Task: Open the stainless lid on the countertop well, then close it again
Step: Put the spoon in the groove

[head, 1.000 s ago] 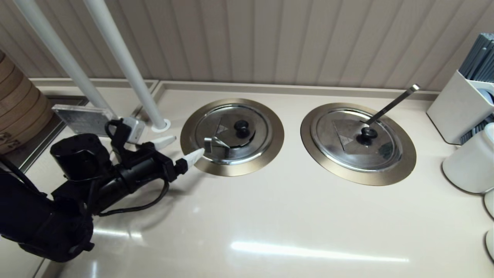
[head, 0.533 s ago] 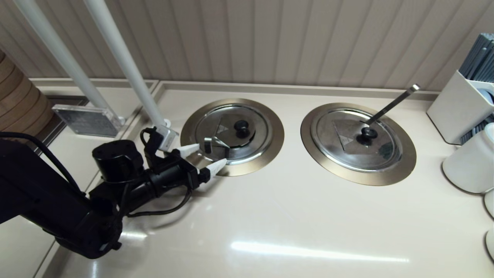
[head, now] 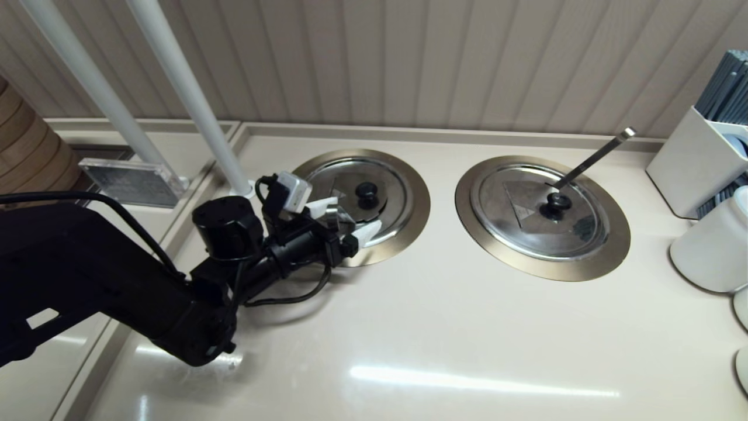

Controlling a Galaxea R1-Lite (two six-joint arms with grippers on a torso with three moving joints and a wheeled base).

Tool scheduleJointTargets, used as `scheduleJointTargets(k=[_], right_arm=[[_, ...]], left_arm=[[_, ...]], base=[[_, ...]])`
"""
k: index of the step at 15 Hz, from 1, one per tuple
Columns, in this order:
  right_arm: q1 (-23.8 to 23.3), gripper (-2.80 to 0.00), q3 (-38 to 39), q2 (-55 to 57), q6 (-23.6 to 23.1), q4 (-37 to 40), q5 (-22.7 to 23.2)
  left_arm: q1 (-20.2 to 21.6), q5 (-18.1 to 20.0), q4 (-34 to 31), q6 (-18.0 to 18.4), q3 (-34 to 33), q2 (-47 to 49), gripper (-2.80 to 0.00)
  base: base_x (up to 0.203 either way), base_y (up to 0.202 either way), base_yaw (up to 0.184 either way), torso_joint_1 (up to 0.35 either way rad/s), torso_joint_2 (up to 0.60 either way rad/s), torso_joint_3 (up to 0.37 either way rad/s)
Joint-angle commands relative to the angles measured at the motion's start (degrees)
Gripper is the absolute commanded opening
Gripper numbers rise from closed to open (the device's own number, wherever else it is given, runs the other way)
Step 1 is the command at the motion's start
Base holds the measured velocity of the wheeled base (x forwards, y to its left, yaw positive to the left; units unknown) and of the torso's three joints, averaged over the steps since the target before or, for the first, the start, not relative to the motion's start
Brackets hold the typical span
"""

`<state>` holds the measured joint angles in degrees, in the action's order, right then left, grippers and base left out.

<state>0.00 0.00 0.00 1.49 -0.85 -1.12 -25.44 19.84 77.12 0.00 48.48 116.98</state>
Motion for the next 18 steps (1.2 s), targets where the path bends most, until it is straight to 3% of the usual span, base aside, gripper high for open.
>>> scheduleJointTargets(k=[1, 10, 18], right_arm=[[0.00, -2.80, 0.26, 0.00, 0.01, -0.03, -0.02], [0.00, -2.80, 0.26, 0.00, 0.01, -0.03, -0.02], [0.00, -2.80, 0.26, 0.00, 0.01, -0.03, -0.02]], left_arm=[[-1.71, -0.41, 0.37, -0.07, 2.30, 2.12, 0.00], [-5.31, -4.70, -1.64, -0.60, 13.96, 8.10, 0.00], [-7.15, -5.33, -9.19, -1.06, 25.96, 11.70, 0.00]], base=[[0.000, 0.000, 0.000, 0.000, 0.00, 0.000], [0.000, 0.000, 0.000, 0.000, 0.00, 0.000], [0.000, 0.000, 0.000, 0.000, 0.00, 0.000]])
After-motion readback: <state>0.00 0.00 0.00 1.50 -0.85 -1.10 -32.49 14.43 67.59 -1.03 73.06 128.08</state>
